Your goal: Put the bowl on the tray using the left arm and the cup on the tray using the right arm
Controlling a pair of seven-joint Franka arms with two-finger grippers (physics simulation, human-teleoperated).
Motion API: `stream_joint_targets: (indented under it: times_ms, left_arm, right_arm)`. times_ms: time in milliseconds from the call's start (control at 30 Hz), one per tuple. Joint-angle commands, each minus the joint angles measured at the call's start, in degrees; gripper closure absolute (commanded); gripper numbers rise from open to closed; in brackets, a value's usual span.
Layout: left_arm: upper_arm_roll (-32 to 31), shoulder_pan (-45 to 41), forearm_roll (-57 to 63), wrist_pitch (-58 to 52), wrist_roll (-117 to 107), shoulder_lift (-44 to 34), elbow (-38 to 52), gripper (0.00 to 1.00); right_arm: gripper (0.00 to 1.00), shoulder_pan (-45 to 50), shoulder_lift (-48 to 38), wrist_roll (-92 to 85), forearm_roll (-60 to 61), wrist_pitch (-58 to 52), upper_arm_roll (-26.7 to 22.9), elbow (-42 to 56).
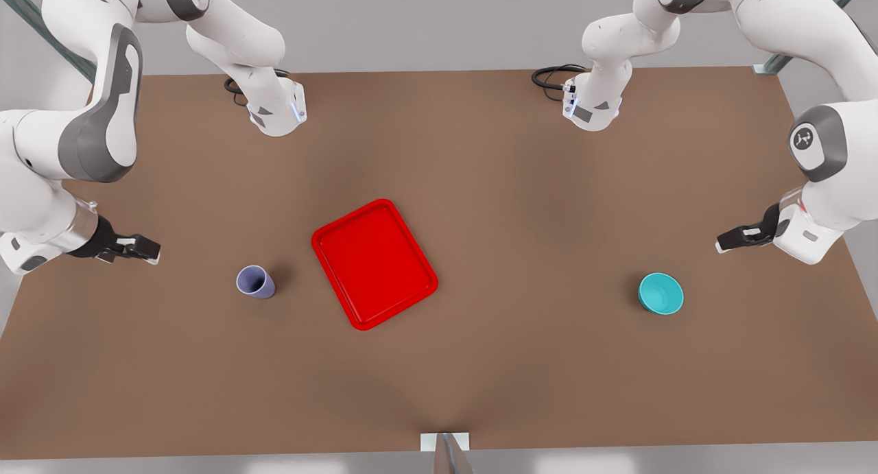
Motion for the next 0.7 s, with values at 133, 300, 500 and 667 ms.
stream_joint_targets:
  times_ms: [133,300,500,667]
  left_arm:
    - [0.2,9.6,-10.9,5.2,16.2,12.2,-0.1,0.0]
    - [0.2,11.1,-19.5,32.0,33.7,14.7,-18.9,0.0]
    - [0.1,10.9,-26.1,35.2,36.7,17.4,-21.5,0.0]
    - [0.1,10.9,-25.8,35.2,37.4,20.6,-21.3,0.0]
  right_arm:
    - [0.0,0.2,1.2,0.1,2.5,0.0,0.0,0.0]
    - [0.0,3.6,2.5,4.4,-0.2,-2.0,0.1,-2.4]
    - [0.0,3.1,4.9,9.2,-0.6,1.1,0.1,-5.1]
    - [0.0,3.7,5.0,9.3,-0.4,1.4,0.1,-5.0]
